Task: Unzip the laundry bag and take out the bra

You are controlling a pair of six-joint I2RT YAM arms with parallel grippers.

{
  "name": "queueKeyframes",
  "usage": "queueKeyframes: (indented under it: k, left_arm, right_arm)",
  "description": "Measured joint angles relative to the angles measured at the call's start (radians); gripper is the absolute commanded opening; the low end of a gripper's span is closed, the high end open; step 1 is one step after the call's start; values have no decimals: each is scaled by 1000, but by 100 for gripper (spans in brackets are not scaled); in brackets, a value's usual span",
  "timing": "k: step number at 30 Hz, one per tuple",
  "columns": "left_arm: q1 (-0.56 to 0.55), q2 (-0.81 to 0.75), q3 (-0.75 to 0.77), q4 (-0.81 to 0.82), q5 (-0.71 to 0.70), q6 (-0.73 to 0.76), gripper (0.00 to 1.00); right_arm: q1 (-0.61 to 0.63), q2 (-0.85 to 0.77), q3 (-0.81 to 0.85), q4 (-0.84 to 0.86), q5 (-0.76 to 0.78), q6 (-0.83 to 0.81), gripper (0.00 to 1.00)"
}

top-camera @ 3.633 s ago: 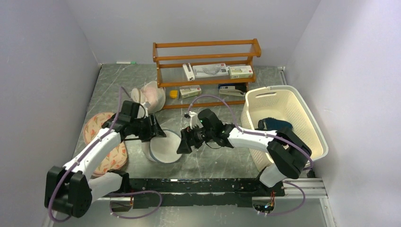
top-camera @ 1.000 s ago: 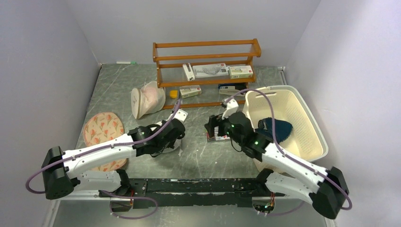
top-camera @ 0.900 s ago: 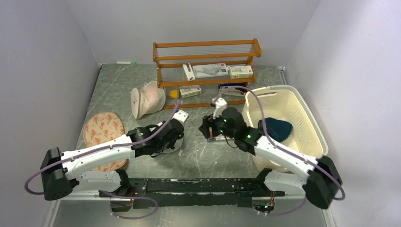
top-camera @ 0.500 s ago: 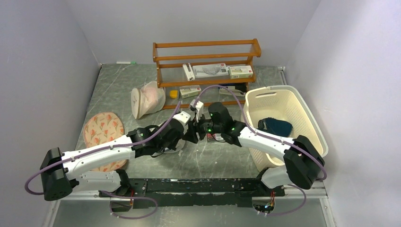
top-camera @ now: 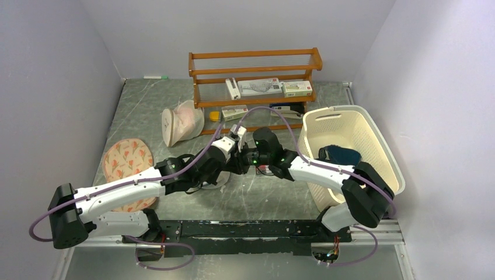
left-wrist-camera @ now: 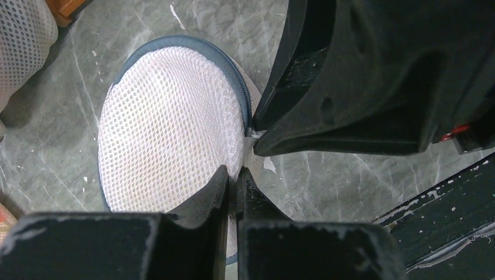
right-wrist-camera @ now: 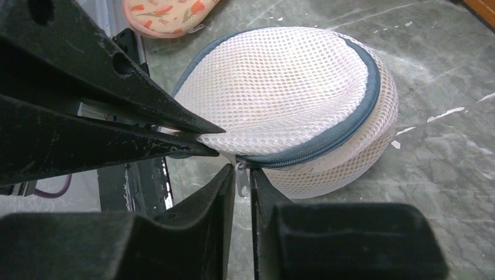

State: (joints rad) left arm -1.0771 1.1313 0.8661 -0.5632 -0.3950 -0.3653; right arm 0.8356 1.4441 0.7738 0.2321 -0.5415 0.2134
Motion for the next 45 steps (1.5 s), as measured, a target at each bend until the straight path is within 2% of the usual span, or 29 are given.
queueKeyframes:
  k: [4,8,13,16,21,24,26,30,32,35,37,45]
  left_arm:
    - [0,-2,0,5,0,0,7]
    - [0,-2,-3,14,1,0,7]
    - [3,-2,-3,45,1,0,7]
    - [3,-2,-4,44,5,0,7]
    - [3,-1,-4,85,8,0,7]
    - [3,3,-3,92,17,0,9]
    - [3,5,-4,87,21,0,18]
    - [3,9,-3,79,41,0,52]
    - [3,12,3,65,62,-5,63]
    - [3,13,24,62,109,-29,74]
    - [3,13,43,65,130,-58,73]
    - [3,86,149,50,121,-199,55]
  right_arm:
    - [2,-3,-6,11,23,9,0]
    - [5,-11,-11,5,70,16,0]
    - [8,-48,-12,-25,206,34,0]
    - [-44,-61,-15,-31,253,52,0]
    - [-172,-61,-51,-16,146,115,0]
    - [-209,-61,-75,-3,70,129,0]
    - [-218,-64,-84,6,33,129,0]
    - [-226,-103,-113,19,-6,129,0]
    - [-226,-134,-124,22,-17,129,0]
    - [-217,-175,-130,26,-28,130,0]
    - [-204,-192,-130,30,-26,129,0]
    - [-133,-216,-130,28,0,130,0]
